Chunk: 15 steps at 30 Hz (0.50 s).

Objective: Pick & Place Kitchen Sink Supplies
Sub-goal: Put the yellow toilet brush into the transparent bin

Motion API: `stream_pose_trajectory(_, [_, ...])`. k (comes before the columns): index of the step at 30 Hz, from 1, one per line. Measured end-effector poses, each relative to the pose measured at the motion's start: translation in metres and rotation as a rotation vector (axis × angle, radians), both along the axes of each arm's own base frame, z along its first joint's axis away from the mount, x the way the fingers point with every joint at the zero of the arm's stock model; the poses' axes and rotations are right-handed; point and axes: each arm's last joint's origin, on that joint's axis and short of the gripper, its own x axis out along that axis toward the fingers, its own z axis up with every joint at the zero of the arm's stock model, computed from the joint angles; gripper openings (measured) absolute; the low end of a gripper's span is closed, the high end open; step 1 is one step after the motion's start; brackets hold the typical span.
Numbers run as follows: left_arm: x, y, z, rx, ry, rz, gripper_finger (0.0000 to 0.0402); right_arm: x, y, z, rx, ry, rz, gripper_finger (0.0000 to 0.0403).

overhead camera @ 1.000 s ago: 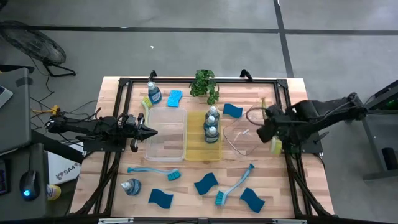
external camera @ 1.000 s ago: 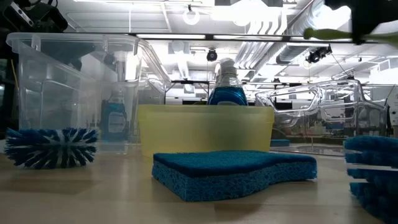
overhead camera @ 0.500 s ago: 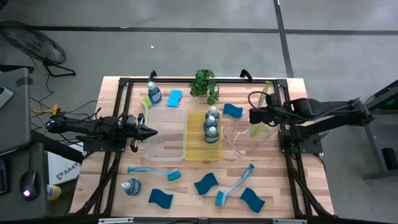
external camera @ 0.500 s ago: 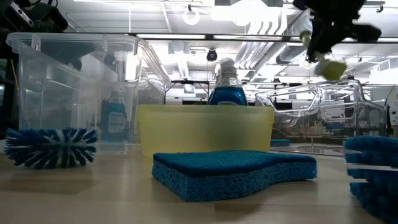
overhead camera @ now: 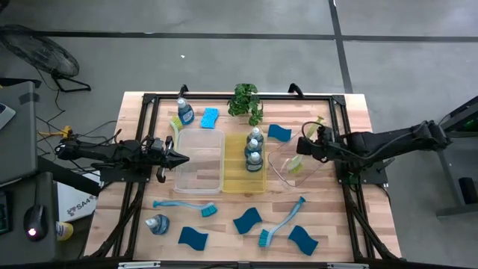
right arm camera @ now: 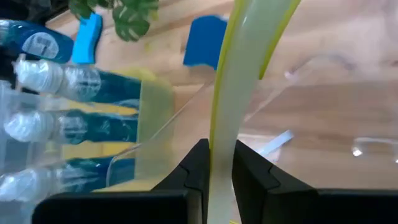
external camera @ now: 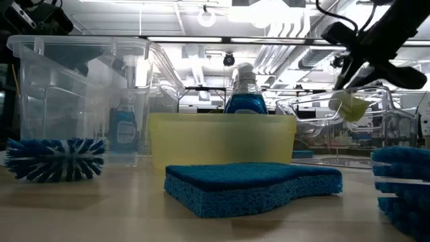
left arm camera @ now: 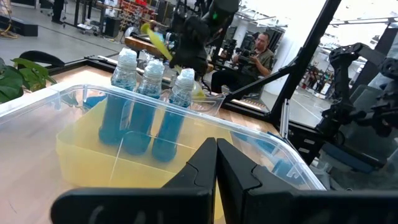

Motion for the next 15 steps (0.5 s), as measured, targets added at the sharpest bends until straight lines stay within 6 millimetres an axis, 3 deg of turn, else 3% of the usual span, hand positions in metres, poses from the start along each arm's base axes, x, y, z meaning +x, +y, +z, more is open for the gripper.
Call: stream_pose_trajectory(15, [0.000, 0.000, 0.000, 0.000, 0.000, 0.000, 0.0002, 0.005, 0.005, -0.017, 0.138, 0.076, 0.053, 0.0049])
